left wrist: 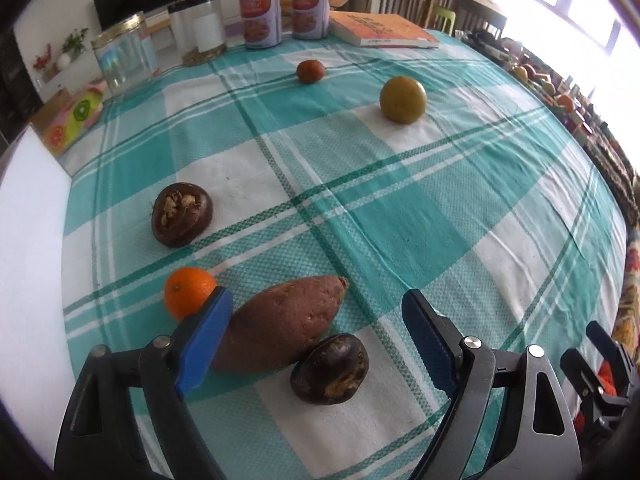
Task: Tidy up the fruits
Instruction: 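Grasp the second sweet potato with the left tool while the right grasps a dark brown fruit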
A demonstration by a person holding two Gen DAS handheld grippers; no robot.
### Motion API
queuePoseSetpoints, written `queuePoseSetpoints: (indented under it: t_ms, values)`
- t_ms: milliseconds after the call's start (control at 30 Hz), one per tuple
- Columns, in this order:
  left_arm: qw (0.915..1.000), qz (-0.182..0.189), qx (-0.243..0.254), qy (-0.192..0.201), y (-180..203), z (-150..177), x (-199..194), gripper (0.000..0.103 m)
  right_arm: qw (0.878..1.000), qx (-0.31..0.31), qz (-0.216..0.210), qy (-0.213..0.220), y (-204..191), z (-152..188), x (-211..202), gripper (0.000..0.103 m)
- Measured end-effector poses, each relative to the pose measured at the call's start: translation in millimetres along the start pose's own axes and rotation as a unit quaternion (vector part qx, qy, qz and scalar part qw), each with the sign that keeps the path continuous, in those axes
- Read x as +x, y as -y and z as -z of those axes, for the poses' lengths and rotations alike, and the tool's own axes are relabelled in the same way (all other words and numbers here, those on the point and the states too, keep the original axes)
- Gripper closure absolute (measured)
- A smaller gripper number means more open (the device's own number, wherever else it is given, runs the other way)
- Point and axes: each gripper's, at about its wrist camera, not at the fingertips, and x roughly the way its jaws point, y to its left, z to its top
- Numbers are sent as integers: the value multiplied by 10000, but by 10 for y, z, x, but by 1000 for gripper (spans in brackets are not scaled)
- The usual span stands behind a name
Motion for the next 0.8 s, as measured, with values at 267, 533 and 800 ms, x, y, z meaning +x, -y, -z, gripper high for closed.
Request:
queuePoseSetpoints:
  t_ms: [267, 533, 800]
  values:
    - [9962, 676, -515, -173, -183, 313, -390, 16, 9998, 49, -79, -159, 1, 5, 70, 5]
    - [9895, 503, -1309, -346, -418, 77, 80, 54, 9999, 119, -62, -46, 39, 4, 16, 5]
    - [9786, 489, -1997, 110, -533, 369, -284, 58, 9931, -376, -1030, -426, -201, 31, 119, 5]
